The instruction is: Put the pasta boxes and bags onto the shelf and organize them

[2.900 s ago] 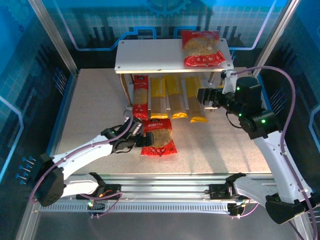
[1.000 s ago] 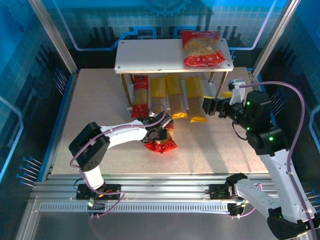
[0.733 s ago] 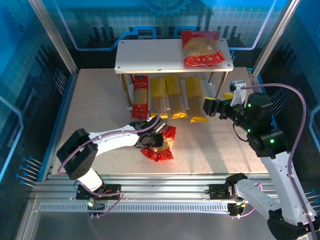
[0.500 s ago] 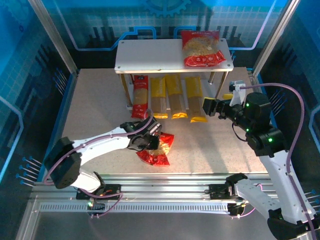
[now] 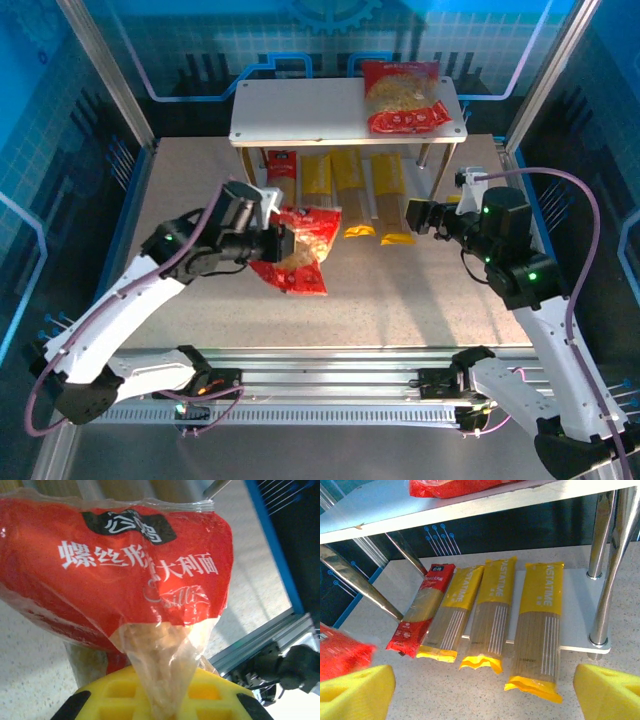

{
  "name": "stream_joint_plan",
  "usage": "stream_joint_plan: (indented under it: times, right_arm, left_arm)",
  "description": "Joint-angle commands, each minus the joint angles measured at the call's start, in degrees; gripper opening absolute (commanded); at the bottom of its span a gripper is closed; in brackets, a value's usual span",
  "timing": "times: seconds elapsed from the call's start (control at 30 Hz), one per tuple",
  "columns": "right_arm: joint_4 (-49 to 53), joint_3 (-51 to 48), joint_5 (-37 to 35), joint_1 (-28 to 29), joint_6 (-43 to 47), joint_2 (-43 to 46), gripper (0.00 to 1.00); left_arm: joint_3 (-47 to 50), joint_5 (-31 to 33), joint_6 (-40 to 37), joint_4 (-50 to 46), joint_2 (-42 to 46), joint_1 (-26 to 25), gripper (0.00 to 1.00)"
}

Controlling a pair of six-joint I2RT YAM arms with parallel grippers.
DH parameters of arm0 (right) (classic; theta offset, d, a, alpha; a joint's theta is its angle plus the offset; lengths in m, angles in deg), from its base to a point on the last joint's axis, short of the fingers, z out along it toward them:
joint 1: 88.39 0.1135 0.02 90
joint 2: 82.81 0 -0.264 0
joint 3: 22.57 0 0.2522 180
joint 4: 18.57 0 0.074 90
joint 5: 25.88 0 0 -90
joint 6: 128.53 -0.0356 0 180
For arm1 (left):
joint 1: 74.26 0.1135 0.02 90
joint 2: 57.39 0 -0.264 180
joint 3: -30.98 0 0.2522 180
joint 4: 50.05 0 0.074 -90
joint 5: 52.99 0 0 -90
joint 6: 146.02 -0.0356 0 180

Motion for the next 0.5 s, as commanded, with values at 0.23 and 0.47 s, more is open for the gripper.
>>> stream_joint_plan:
  times: [0.23, 0.47]
  right_arm:
    - [0.21, -0.66, -1.05, 1.67, -0.72, -2.96, 0.92]
    - [-0.45, -0.72, -1.24, 4.55, -0.83, -5.79, 0.92]
  left_arm:
    - [-23.79, -8.00, -11.30, 5.29, -4.23, 6.90, 0.00]
    - [-42.26, -8.09, -16.90, 8.06, -15.95, 11.07, 0.00]
